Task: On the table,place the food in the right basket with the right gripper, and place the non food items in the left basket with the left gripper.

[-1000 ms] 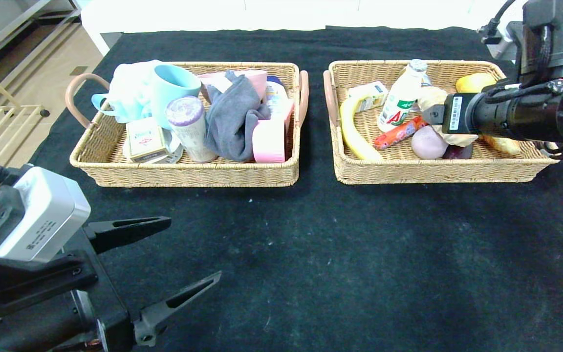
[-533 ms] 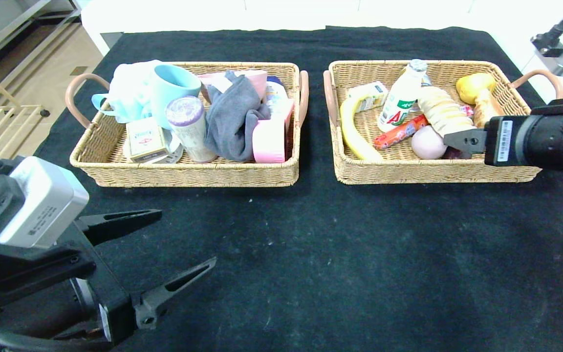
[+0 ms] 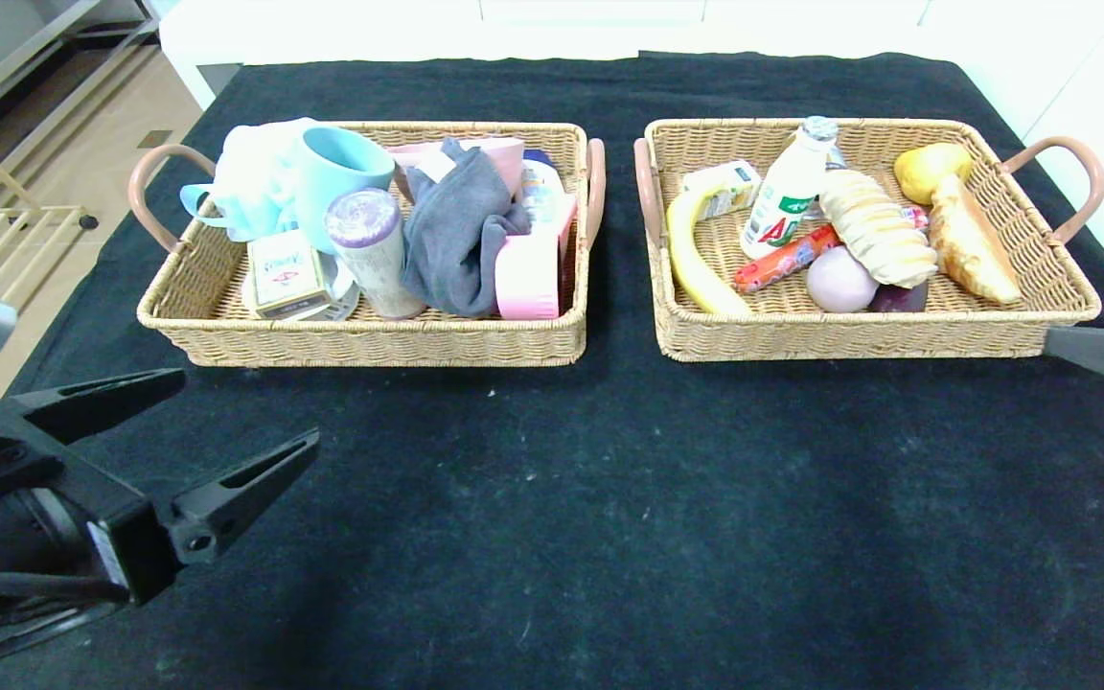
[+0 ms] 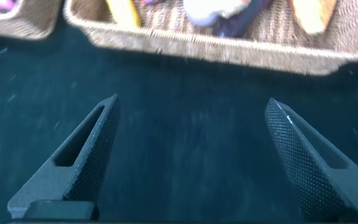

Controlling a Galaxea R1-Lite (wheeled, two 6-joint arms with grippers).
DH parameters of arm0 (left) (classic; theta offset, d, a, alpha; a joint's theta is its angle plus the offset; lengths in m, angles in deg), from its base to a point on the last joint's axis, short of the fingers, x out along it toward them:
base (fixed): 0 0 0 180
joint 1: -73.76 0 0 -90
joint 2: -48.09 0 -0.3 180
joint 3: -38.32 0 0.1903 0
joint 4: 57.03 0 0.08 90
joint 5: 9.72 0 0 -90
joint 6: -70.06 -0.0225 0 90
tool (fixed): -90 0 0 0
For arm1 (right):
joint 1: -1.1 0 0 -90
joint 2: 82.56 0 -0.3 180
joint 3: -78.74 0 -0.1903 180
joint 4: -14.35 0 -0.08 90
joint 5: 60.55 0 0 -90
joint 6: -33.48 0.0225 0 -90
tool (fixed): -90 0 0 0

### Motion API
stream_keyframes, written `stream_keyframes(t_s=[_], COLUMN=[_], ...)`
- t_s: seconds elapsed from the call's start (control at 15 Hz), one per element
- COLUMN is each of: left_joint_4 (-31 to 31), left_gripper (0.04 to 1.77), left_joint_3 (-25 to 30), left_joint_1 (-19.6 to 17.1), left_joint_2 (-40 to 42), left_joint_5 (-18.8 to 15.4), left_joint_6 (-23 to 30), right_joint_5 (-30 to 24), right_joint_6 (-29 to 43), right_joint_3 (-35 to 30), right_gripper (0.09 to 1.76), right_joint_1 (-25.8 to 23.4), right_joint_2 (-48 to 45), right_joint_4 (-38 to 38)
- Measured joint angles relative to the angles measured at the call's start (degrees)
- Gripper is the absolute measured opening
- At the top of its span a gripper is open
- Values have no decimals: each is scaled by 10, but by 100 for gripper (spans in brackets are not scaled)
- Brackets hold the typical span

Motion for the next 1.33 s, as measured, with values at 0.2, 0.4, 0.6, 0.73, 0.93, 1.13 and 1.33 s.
stream_keyframes(t_s=[0.2,0.4,0.6,0.73,0.93,1.13,1.33], left_joint_4=[76,146,206,286,350,364,410], left_gripper=[172,172,172,172,172,172,172], left_joint_3=[-7,-17,-31,-63,-103,-108,-108], left_joint_1=[-14,-48,-96,-148,-207,-233,-243], left_joint_2=[64,136,205,247,296,339,382], left_joint_5=[5,3,-37,-100,-161,-188,-193], left_joint_6=[0,-6,-12,-13,-20,-21,-21], right_joint_5=[-10,-9,15,20,25,15,14], right_joint_6=[-4,-5,-5,-4,-4,-4,-1], right_joint_3=[-33,-46,-50,-51,-56,-98,-143], right_gripper=[170,170,170,170,170,170,170], right_joint_1=[0,0,-26,-62,-140,-177,-187], right_joint_2=[-82,-158,-230,-277,-328,-381,-425], right_joint_4=[51,112,213,257,308,318,319])
